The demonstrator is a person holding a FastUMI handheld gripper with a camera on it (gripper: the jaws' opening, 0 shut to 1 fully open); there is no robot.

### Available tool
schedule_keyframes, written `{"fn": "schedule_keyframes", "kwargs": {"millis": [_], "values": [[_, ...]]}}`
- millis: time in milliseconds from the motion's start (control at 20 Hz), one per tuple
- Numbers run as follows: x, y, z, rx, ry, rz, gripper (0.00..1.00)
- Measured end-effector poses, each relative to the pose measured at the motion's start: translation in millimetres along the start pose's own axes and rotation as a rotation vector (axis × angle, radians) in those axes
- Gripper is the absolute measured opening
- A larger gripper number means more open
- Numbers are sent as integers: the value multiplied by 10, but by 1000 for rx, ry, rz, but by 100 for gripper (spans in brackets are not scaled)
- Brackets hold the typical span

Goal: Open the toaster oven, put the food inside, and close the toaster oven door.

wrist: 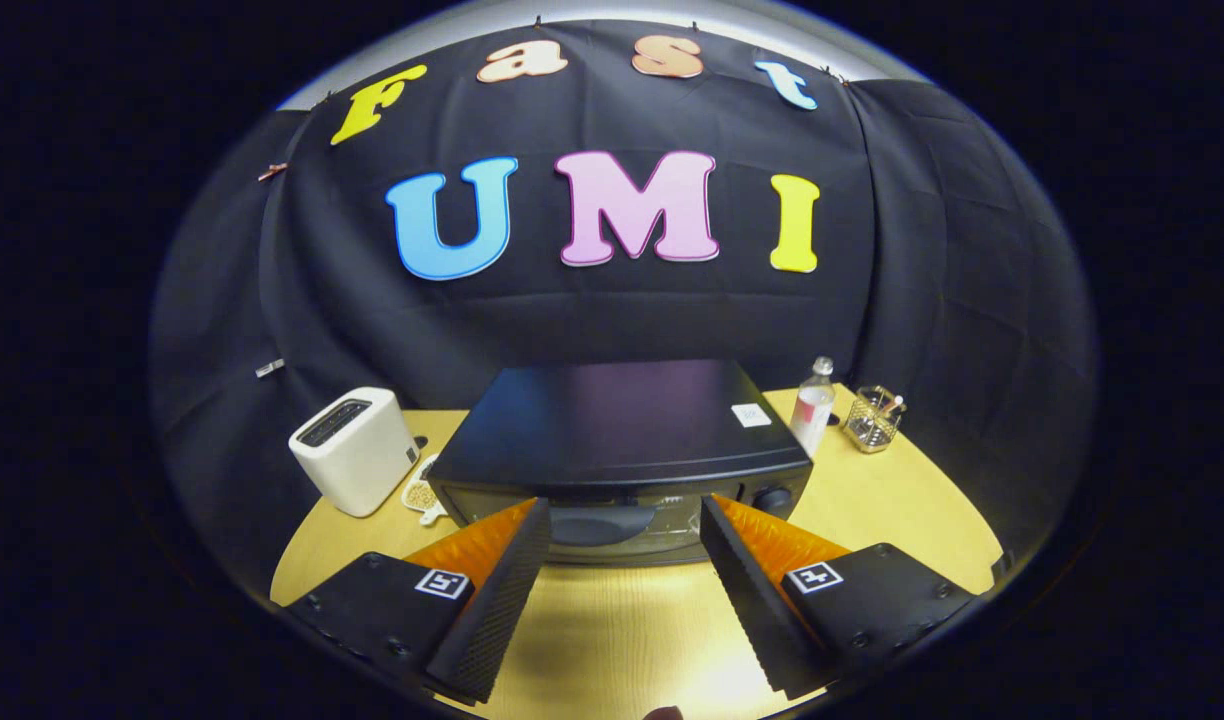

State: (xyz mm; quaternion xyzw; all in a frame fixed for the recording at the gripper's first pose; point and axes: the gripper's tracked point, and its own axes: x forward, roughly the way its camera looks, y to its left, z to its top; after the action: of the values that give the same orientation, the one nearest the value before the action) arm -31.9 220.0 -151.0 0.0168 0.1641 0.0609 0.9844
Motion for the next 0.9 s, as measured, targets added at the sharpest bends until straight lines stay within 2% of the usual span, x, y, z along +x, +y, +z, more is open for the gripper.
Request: {"fn": "schedule_keyframes", "kwargs": {"millis": [550, 900], "values": [[-680, -935, 1243, -80, -276, -18, 98], [-1004, -1563, 1744, -107, -385, -24, 97]]}}
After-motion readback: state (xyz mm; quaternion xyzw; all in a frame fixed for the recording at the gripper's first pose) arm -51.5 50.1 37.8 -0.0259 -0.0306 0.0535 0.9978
